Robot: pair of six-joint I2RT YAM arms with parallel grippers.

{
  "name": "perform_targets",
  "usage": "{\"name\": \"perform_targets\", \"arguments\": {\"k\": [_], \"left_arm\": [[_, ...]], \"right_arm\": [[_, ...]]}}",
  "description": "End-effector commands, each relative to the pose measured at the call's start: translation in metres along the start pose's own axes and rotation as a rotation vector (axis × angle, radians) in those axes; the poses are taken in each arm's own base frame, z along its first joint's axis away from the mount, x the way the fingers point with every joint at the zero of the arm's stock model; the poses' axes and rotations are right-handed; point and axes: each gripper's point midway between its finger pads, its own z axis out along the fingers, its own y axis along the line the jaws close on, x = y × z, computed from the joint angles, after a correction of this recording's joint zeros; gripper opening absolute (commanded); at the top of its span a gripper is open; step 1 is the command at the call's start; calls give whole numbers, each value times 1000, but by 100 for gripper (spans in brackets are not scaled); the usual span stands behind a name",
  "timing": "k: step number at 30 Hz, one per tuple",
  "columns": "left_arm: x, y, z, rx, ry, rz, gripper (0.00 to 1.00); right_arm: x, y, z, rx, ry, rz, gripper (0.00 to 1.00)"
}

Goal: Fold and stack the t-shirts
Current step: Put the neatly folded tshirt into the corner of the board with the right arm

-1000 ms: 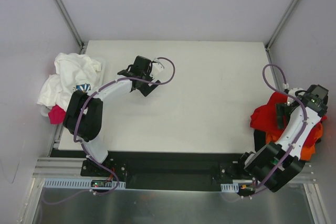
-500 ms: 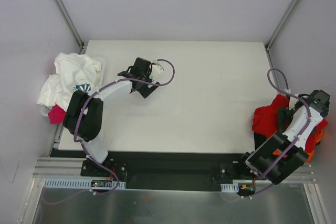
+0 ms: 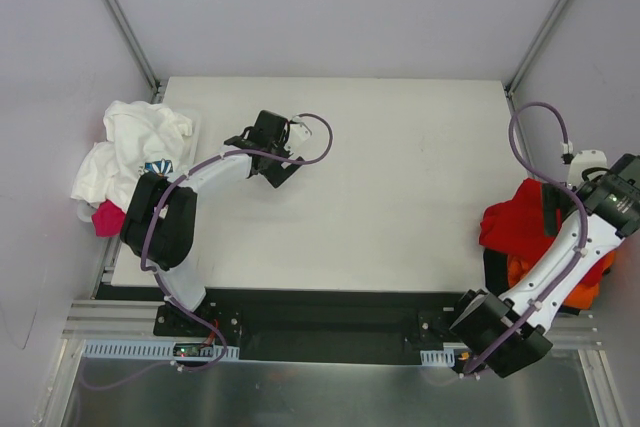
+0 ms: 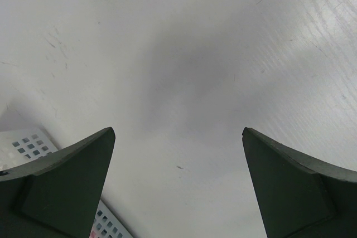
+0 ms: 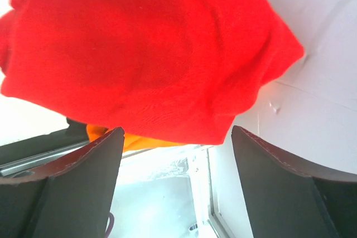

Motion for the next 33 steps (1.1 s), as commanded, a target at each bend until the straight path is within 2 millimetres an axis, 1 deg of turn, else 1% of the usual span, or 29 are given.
{"name": "perform_targets", "arguments": {"k": [1, 3, 5, 6, 7, 8, 10, 11, 13, 14, 16, 17, 18, 19, 20, 21, 22, 23, 24, 25, 26, 27, 28, 29, 30, 31, 32, 33], "left_arm": [[-20, 12, -14, -51, -59, -33, 99], [-24, 16, -22, -62, -80, -50, 99], [-26, 18, -29, -67, -98, -63, 99], [-30, 20, -36, -78, -120, -72, 99], [-32, 23, -40, -87, -129, -84, 99], [-34, 29, -46, -104, -140, -93, 99], [-34, 35, -50, -130, -142, -114, 99], [-32, 39, -52, -141, -142, -124, 99], [-25, 47, -54, -164, -131, -169, 99], [-24, 52, -57, -172, -138, -188, 99], [-15, 62, -59, -181, -136, -247, 99], [-12, 67, -64, -193, -143, -273, 99], [-9, 70, -65, -195, -146, -308, 99], [-2, 79, -67, -207, -144, -344, 99], [0, 83, -72, -218, -152, -365, 99], [3, 87, -75, -227, -155, -397, 99], [8, 93, -77, -242, -154, -421, 99], [9, 97, -83, -256, -166, -436, 99], [9, 98, -86, -262, -171, -453, 99], [10, 99, -88, -267, -172, -458, 99], [8, 102, -93, -281, -185, -469, 99], [9, 101, -95, -278, -188, -468, 99], [9, 98, -96, -269, -193, -471, 99], [7, 97, -102, -263, -211, -475, 99], [6, 94, -105, -247, -223, -471, 99], [8, 88, -104, -228, -223, -465, 99], [7, 87, -112, -225, -246, -461, 99], [6, 84, -115, -210, -259, -463, 99]], "right_arm": [[-9, 16, -18, -65, -46, 11, 82], [-15, 22, -21, -92, -71, 5, 82], [-18, 34, -24, -136, -91, 5, 84], [-24, 42, -25, -157, -111, -13, 85], [-26, 47, -26, -171, -129, -15, 99], [-33, 60, -26, -214, -152, -24, 97], [-39, 74, -26, -254, -170, -33, 96], [-47, 86, -27, -293, -193, -60, 96], [-57, 98, -27, -324, -220, -54, 96], [-63, 110, -28, -349, -228, -93, 96], [-74, 121, -27, -358, -240, -93, 96], [-79, 131, -27, -367, -241, -129, 96], [-82, 137, -23, -373, -227, -138, 96], [-89, 144, -22, -378, -229, -129, 96], [-94, 154, -23, -382, -232, -164, 96], [-97, 161, -18, -388, -220, -176, 96], [-106, 165, -18, -380, -238, -161, 96], [-110, 170, -16, -356, -244, -177, 96], [-112, 175, -14, -341, -245, -187, 96], [-119, 179, -13, -336, -264, -186, 96], [-123, 186, -14, -337, -274, -189, 96], [-125, 189, -14, -338, -281, -190, 96], [-128, 193, -9, -334, -279, -192, 96], [-131, 200, -9, -344, -283, -201, 96], [-131, 207, -8, -358, -280, -214, 96], [-132, 212, -8, -372, -273, -232, 96], [-132, 224, -4, -396, -258, -272, 97], [-131, 231, -2, -405, -246, -299, 96]]}}
